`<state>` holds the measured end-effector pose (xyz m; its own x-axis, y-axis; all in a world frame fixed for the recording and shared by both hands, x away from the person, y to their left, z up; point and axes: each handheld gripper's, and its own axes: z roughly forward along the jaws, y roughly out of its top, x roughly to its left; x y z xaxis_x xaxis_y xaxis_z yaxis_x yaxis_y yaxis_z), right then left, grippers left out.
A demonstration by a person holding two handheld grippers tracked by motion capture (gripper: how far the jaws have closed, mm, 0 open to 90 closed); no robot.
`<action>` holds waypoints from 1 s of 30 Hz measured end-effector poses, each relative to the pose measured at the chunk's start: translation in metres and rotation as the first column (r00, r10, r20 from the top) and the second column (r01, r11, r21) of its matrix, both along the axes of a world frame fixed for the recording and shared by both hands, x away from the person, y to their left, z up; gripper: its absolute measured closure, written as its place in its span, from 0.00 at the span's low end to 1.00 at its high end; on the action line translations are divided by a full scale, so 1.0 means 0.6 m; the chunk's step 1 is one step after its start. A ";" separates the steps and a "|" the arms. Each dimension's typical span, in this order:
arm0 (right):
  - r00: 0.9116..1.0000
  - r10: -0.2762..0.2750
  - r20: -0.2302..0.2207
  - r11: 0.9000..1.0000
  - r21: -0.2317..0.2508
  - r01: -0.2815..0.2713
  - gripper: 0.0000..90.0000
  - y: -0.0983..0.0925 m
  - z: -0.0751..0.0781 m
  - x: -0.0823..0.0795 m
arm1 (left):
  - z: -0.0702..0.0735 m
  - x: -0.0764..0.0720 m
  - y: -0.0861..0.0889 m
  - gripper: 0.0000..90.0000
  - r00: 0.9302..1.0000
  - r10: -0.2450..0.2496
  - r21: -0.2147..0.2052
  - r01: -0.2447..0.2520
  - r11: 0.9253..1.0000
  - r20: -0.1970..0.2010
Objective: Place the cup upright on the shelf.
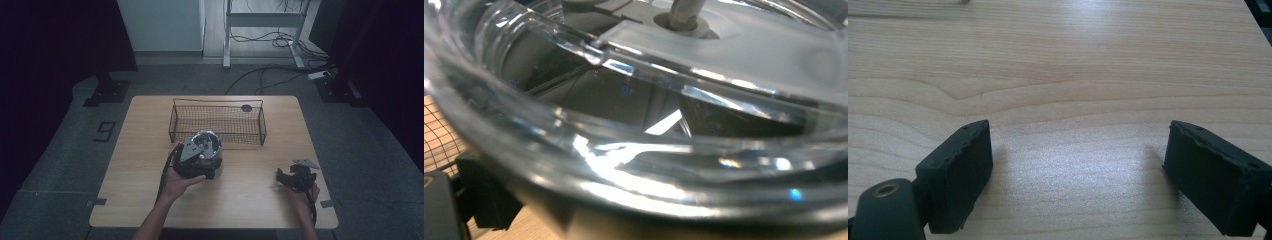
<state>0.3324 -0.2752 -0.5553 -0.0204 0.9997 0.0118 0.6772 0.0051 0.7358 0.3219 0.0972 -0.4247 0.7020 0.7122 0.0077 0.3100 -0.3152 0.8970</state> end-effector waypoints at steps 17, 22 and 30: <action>1.000 0.000 0.001 1.000 -0.001 0.000 0.13 0.000 0.000 0.000 | 0.012 0.026 0.002 0.05 1.000 0.009 -0.014 -0.009 1.000 -0.012; 1.000 0.000 0.000 1.000 0.000 0.000 0.13 0.000 0.000 0.000 | 0.020 0.033 0.001 0.05 1.000 0.009 -0.018 -0.009 1.000 -0.009; 1.000 0.001 0.001 1.000 -0.001 -0.001 0.13 0.000 0.000 0.000 | 0.039 0.043 0.000 0.05 1.000 0.010 -0.031 -0.010 0.999 -0.005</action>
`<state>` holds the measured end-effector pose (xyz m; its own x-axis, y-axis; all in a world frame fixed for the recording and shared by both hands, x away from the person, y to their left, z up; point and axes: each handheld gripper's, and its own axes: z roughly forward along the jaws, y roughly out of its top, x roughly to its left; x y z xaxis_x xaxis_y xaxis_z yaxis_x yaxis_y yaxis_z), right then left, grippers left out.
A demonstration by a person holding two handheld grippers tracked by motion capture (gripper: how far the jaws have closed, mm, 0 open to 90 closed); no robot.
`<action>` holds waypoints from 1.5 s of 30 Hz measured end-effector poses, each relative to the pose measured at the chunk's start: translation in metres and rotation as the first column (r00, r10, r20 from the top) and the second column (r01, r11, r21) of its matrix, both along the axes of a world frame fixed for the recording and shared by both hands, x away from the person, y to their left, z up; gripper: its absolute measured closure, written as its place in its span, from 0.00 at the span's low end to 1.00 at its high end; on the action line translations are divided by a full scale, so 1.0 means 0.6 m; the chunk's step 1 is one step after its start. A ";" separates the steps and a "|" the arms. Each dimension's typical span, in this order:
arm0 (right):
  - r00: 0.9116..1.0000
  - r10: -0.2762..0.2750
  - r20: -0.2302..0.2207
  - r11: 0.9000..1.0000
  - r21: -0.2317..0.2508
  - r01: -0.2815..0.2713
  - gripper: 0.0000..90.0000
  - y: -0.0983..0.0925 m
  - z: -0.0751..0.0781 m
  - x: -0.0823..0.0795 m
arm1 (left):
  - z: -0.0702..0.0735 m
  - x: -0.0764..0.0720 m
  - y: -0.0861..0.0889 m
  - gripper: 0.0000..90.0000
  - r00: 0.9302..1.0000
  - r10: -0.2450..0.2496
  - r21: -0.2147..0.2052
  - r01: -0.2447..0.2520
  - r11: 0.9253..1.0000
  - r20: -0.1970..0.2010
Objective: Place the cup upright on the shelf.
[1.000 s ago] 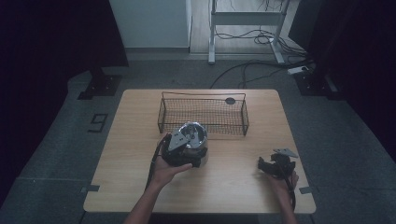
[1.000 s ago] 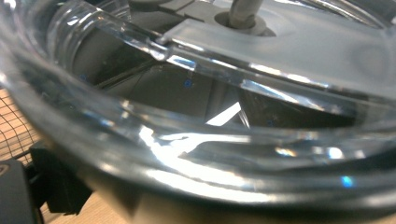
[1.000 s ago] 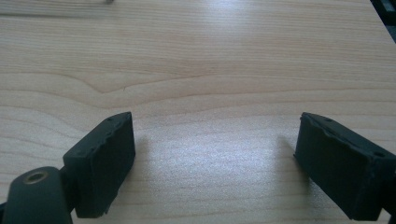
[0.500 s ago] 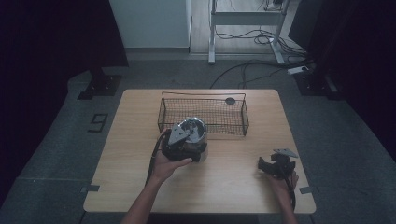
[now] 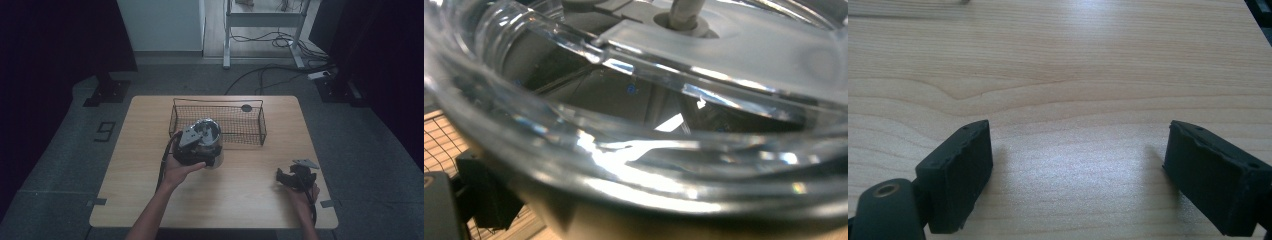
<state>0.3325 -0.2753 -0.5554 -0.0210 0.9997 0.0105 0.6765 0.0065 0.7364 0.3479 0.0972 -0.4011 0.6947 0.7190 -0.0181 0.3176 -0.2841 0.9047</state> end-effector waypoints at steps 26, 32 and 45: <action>1.000 -0.005 -0.002 1.000 -0.001 0.005 0.14 0.000 0.000 0.000 | 0.030 0.078 -0.011 0.05 1.000 0.016 -0.017 -0.015 1.000 0.019; 1.000 -0.006 0.000 1.000 -0.002 0.006 0.14 0.000 0.000 0.000 | 0.031 0.096 -0.016 0.05 0.999 0.030 -0.015 -0.030 0.999 0.011; 1.000 -0.005 0.002 1.000 -0.002 0.005 0.14 0.000 0.000 0.000 | 0.038 0.129 -0.027 0.05 0.999 0.046 -0.009 -0.046 0.999 0.005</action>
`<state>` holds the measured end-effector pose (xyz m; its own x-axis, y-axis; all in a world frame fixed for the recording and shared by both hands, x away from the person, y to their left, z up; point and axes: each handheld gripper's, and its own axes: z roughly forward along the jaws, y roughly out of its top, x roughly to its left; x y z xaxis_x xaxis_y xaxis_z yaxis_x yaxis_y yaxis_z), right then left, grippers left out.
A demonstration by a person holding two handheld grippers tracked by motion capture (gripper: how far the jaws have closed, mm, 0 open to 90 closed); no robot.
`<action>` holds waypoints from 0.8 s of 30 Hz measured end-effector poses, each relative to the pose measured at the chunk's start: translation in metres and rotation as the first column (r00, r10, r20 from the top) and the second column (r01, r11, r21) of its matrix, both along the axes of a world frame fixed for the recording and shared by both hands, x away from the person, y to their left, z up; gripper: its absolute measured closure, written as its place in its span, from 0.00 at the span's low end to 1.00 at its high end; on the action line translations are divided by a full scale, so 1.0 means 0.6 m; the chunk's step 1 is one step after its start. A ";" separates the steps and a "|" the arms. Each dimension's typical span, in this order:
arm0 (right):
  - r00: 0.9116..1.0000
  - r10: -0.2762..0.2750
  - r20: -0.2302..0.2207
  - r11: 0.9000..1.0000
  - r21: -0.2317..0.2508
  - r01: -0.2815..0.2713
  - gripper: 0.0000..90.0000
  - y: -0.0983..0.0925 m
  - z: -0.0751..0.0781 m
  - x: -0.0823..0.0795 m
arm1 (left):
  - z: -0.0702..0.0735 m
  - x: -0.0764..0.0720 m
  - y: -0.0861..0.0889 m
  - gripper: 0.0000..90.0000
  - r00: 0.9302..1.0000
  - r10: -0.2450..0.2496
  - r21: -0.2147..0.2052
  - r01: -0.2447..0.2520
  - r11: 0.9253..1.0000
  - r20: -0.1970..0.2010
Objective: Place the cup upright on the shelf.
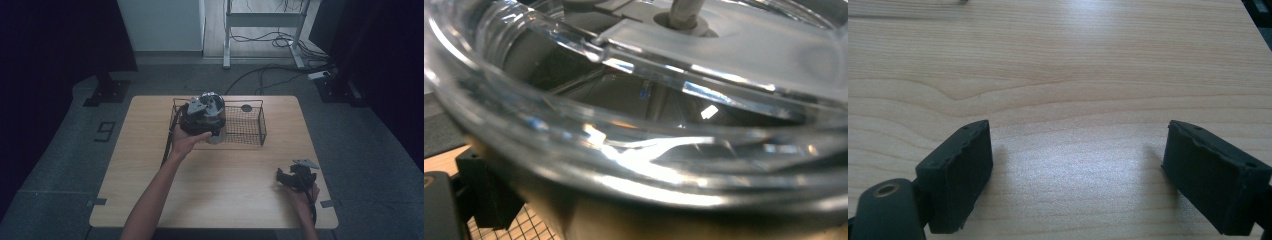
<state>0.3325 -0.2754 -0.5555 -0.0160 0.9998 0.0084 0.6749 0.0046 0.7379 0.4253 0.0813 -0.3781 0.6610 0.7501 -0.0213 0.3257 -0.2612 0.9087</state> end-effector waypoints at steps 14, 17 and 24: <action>1.000 -0.002 0.001 1.000 0.000 0.002 0.14 0.000 0.000 -0.001 | 0.003 0.054 -0.011 0.04 0.999 0.015 -0.006 -0.015 1.000 -0.039; 1.000 -0.004 0.000 1.000 0.001 0.004 0.14 0.000 0.000 -0.001 | -0.001 0.064 -0.011 0.05 0.999 0.009 -0.021 -0.010 1.000 -0.046; 1.000 -0.005 -0.001 1.000 0.002 0.005 0.14 0.000 0.000 -0.001 | -0.002 0.078 -0.021 0.05 0.999 0.011 0.011 -0.010 1.000 -0.053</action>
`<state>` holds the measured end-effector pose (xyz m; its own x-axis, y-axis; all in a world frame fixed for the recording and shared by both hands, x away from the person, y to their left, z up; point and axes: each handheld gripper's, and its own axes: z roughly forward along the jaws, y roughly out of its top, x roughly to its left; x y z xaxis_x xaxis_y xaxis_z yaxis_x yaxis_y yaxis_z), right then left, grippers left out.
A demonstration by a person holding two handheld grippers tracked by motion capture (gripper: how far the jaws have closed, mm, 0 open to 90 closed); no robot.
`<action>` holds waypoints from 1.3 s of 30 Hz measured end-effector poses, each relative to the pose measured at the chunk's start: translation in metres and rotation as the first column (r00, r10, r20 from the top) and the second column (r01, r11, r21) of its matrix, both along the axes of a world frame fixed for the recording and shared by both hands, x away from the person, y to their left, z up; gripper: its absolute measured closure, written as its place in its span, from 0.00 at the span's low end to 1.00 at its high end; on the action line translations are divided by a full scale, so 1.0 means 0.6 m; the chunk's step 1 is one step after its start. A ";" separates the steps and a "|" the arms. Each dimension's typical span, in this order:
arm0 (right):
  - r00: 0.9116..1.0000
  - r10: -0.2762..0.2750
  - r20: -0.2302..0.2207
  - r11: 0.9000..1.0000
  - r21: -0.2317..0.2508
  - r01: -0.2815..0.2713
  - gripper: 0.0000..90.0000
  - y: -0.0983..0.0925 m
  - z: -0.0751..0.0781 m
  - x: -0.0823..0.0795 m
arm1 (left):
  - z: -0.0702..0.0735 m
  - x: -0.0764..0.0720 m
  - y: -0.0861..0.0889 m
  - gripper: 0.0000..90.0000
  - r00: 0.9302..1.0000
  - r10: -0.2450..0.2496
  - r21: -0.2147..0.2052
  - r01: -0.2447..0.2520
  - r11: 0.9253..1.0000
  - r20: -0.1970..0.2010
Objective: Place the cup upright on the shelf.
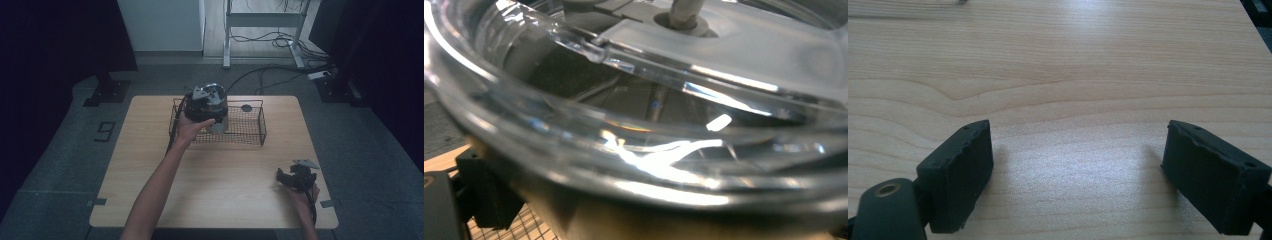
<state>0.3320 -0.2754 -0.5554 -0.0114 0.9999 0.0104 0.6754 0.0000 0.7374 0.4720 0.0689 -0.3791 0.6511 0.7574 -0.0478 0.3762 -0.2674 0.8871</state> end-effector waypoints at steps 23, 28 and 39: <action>1.000 0.003 0.001 1.000 -0.002 -0.003 0.14 0.000 0.000 0.000 | -0.034 0.056 -0.028 0.05 0.999 0.025 0.047 -0.023 0.999 -0.030; 1.000 0.003 0.001 1.000 -0.002 -0.003 0.14 -0.001 0.000 0.000 | -0.051 0.068 -0.029 0.04 0.998 0.043 0.063 -0.040 0.997 -0.046; 1.000 0.005 0.002 1.000 -0.003 -0.005 0.14 -0.001 0.000 0.001 | -0.085 0.081 -0.037 0.04 0.995 0.057 0.064 -0.052 0.997 -0.081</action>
